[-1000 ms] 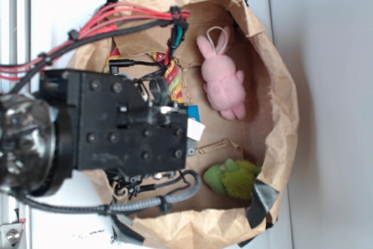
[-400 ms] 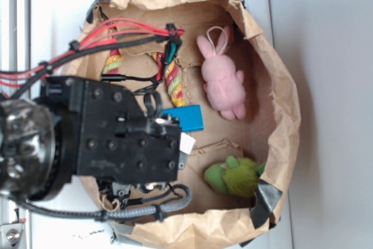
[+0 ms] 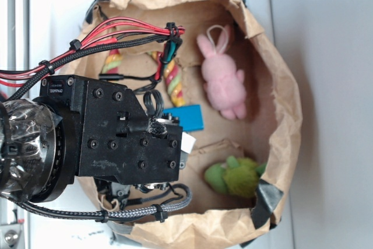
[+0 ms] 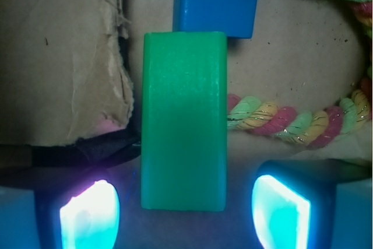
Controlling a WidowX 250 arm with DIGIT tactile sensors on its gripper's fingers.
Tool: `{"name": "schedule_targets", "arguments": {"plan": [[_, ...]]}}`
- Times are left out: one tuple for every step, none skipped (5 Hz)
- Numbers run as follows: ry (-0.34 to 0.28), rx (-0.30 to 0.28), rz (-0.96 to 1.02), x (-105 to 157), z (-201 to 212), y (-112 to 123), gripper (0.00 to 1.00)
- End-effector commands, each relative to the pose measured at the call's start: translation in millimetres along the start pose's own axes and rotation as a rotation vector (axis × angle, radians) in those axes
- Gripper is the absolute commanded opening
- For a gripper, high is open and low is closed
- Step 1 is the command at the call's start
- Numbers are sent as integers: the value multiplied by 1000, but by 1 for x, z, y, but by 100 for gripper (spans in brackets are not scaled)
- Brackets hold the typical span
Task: Grab the green block.
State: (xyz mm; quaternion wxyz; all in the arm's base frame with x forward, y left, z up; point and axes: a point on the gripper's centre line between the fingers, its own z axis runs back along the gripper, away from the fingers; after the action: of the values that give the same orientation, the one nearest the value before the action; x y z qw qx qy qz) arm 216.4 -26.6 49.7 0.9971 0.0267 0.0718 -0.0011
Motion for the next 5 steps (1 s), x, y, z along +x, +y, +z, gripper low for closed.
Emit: {"name": "schedule_targets", "arguments": {"plan": [[-35,-3,-13,5,10,-4,100],[-35,-3,-13,5,10,-4,100],[-35,-3,-13,5,10,-4,100],[-48,-20,3,17,-9,7,100],[-37,-53,18,22,-14,10,100]]}}
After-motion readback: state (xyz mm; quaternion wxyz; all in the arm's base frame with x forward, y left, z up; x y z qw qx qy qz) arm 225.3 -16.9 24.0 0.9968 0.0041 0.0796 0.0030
